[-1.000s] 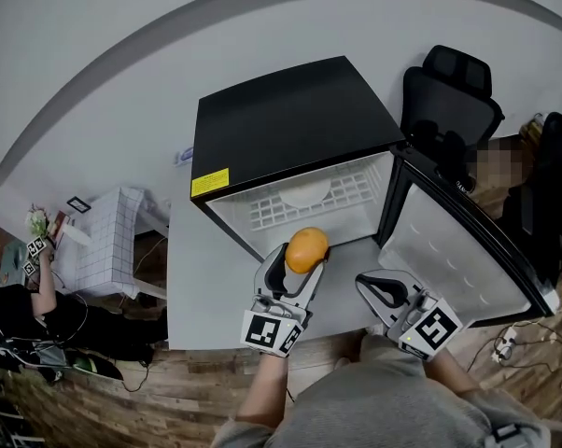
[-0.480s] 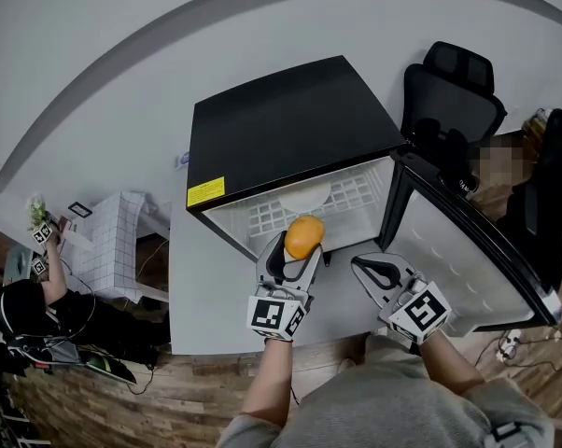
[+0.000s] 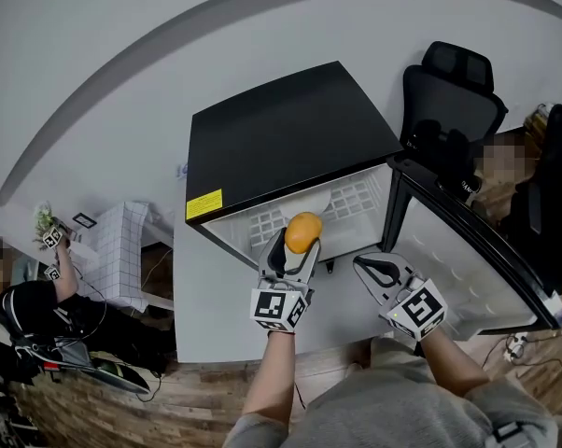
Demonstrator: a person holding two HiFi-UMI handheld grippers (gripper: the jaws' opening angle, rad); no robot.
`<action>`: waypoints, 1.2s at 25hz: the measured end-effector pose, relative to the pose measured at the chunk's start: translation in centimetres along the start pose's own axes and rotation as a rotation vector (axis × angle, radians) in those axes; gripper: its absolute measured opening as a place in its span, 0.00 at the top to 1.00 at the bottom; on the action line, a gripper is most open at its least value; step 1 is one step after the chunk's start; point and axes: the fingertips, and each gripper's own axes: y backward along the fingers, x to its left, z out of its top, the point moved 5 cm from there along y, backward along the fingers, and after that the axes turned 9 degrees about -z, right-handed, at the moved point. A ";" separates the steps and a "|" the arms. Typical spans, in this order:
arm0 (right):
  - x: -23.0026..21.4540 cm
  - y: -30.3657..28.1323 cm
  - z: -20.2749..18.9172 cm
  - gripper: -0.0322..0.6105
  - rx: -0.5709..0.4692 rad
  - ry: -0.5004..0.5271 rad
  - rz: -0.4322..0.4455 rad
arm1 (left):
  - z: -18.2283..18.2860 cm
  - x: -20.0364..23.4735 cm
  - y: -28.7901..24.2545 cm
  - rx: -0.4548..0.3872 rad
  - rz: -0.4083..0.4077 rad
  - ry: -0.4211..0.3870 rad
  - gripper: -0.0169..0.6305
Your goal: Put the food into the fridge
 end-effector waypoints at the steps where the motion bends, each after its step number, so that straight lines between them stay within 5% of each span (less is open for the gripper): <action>1: 0.0 0.0 0.0 0.93 0.000 0.001 0.002 | -0.1 0.1 -0.3 0.004 -0.001 -0.002 0.51; 16: -1.2 0.6 -1.2 0.93 0.010 -0.020 0.002 | -2.4 3.8 -5.7 0.149 0.008 -0.068 0.51; 30: -2.3 -3.5 -2.0 0.93 0.033 0.037 -0.019 | -3.5 5.2 -7.5 0.159 0.022 -0.058 0.51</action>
